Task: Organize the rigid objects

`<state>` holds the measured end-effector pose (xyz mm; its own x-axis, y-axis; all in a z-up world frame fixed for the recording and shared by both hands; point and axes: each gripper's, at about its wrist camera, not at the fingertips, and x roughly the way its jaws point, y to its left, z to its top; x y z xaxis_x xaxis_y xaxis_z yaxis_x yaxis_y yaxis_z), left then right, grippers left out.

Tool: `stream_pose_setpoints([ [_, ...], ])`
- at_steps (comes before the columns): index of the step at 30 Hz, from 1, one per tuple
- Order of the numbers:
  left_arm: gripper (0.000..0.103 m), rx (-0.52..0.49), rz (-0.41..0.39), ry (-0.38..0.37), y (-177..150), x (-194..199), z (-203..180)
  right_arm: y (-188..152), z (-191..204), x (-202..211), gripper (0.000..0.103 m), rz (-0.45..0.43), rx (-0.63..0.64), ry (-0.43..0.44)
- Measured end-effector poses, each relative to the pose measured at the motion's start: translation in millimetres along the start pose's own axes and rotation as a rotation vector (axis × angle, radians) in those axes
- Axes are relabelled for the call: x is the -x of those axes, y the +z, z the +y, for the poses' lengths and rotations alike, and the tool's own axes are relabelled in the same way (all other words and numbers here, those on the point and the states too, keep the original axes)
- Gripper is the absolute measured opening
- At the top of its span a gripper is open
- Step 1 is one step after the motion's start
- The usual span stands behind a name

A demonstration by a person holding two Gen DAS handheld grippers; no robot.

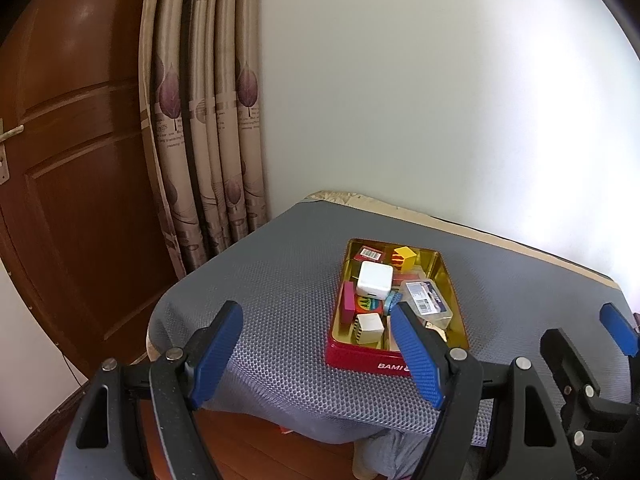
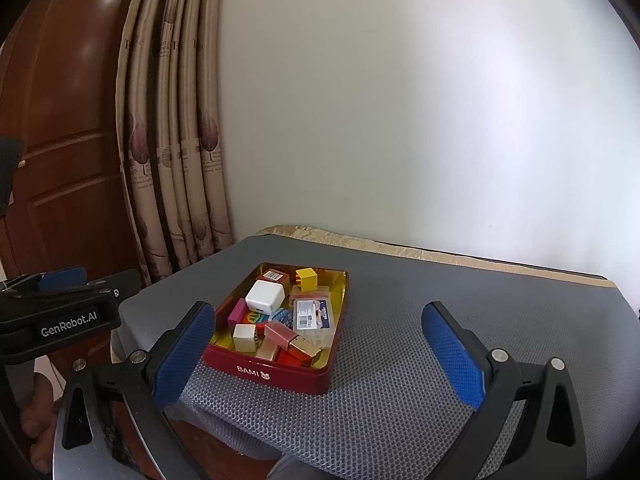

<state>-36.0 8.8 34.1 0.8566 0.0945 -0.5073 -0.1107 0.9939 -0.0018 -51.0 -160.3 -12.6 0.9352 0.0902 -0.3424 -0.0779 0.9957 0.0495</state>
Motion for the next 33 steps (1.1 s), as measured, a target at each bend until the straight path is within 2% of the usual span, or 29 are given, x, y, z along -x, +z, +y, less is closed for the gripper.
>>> stream_pose_setpoints([
  [2, 0.078, -0.005, -0.009, 0.021, -1.1, -0.6, -0.2, -0.7, 0.4, -0.3, 0.102, 0.000, 0.000, 0.000],
  [33, 0.078, -0.015, -0.005, 0.022, -4.1, -0.5, -2.9, -3.6, 1.9, -5.2, 0.102, 0.009, 0.002, -0.024],
])
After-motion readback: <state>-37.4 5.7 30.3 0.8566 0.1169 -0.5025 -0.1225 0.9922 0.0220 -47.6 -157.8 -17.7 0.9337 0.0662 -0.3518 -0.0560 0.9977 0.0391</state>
